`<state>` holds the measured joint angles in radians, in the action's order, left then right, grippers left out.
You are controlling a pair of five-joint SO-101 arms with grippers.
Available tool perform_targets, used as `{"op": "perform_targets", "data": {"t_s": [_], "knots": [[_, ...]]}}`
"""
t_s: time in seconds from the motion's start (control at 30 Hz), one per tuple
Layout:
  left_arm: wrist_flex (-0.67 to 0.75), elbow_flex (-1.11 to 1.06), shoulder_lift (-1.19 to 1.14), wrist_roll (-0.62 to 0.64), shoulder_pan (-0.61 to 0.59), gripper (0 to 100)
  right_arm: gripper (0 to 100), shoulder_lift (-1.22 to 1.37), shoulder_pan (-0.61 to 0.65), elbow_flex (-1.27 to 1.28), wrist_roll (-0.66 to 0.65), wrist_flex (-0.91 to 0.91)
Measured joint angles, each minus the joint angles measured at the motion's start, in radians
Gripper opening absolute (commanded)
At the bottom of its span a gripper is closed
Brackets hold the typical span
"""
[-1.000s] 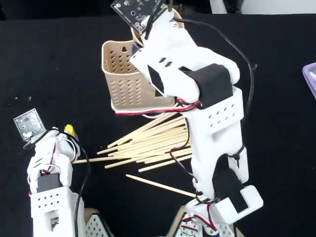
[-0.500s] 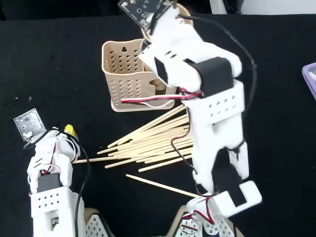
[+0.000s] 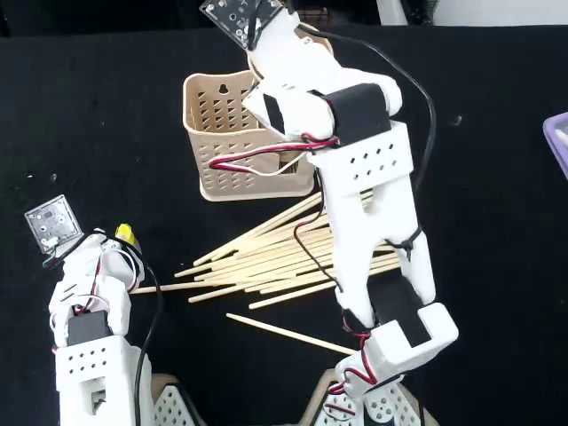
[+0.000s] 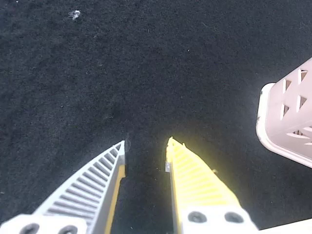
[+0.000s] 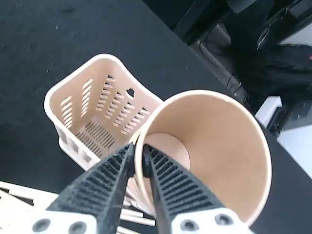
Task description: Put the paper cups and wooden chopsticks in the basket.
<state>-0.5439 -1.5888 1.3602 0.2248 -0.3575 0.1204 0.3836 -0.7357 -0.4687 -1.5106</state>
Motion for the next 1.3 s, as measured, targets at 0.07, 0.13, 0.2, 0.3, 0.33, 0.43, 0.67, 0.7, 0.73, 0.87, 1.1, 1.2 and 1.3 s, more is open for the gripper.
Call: {"op": "perform_targets", "data": {"t_s": [0.07, 0.13, 0.2, 0.3, 0.33, 0.43, 0.67, 0.7, 0.73, 0.87, 1.1, 1.2, 1.3], "knots": [[0.000, 0.000, 0.000, 0.000, 0.000, 14, 23.7, 0.000, -0.002, 0.000, 0.000, 0.000], [0.000, 0.000, 0.000, 0.000, 0.000, 14, 27.1, 0.000, -0.002, 0.000, 0.000, -0.009], [0.000, 0.000, 0.000, 0.000, 0.000, 14, 27.0, 0.000, 0.000, -0.023, 0.000, -0.037], [0.000, 0.000, 0.000, 0.000, 0.000, 14, 23.4, 0.000, 0.002, -0.100, 0.000, -0.100], [0.000, 0.000, 0.000, 0.000, 0.000, 14, 21.0, 0.000, 0.008, -0.133, 0.002, -0.124], [0.000, 0.000, 0.000, 0.000, 0.000, 14, 7.0, -0.002, 0.035, -0.241, 0.000, -0.209], [0.000, 0.000, 0.000, 0.000, 0.000, 14, 1.5, -0.002, 0.049, -0.284, 0.014, -0.224], [0.000, 0.000, 0.000, 0.000, 0.000, 14, 1.2, -0.006, 0.049, -0.284, 0.031, -0.224], [0.000, 0.000, 0.000, 0.000, 0.000, 14, 1.2, -0.015, 0.049, -0.284, 0.049, -0.224], [0.000, 0.000, 0.000, 0.000, 0.000, 14, 1.1, -0.133, 0.051, -0.258, 0.100, -0.224], [0.000, 0.000, 0.000, 0.000, 0.000, 14, 1.3, -0.539, 0.057, 0.184, 0.117, -0.224], [0.000, 0.000, 0.000, 0.000, 0.000, 14, 5.7, -0.736, 0.057, 0.473, 0.117, -0.224], [0.000, 0.000, 0.000, 0.000, 0.000, 14, 11.1, -0.925, 0.057, 0.784, 0.091, -0.219]]}}
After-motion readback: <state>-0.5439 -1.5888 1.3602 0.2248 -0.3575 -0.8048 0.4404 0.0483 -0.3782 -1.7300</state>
